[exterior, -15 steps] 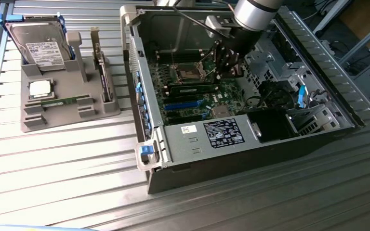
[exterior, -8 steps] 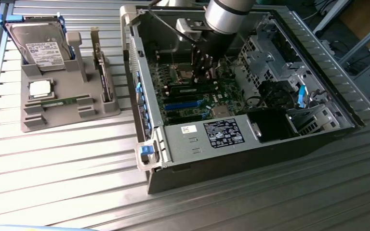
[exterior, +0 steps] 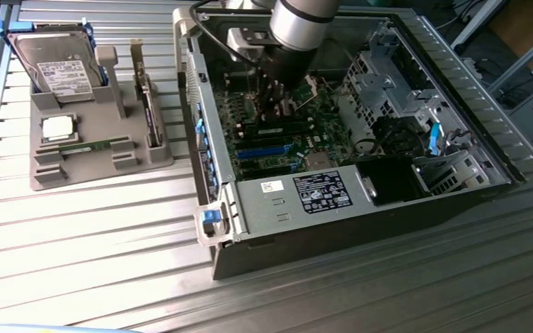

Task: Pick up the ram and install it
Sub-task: 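Press down the ram until it locks into place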

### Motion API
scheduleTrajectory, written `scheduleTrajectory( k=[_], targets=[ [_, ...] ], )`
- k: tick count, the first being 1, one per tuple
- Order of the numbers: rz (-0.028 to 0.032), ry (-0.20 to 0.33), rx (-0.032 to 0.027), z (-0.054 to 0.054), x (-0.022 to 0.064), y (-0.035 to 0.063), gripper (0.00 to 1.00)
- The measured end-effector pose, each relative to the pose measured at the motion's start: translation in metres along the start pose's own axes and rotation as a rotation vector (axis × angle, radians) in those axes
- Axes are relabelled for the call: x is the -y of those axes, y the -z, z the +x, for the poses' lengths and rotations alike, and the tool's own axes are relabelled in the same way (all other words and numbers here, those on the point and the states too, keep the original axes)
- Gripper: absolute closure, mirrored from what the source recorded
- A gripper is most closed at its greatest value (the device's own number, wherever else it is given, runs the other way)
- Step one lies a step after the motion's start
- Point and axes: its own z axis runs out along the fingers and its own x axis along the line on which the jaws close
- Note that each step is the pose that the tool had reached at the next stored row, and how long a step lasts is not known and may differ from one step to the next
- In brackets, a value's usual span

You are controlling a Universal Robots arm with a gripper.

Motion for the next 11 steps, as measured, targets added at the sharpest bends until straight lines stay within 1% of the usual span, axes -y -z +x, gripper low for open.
scheduleTrajectory(
  k=[1, 3, 7, 9, 10, 11],
  targets=[
    [-0.0002, 0.0, 0.0038, 0.0, 0.0, -0.0017, 0.89],
    [0.0, 0.001, 0.0093, 0.0, 0.0005, -0.0051, 0.89],
    [0.0013, 0.001, 0.0121, 0.0, -0.0002, 0.0014, 0.89],
    [0.0028, 0.001, 0.0108, 0.0, -0.0009, 0.0057, 0.89],
    [0.0048, 0.001, 0.0111, 0.0, -0.002, 0.0059, 0.89],
    [0.005, 0.001, 0.0111, 0.0, -0.0037, 0.0057, 0.89]
  ],
)
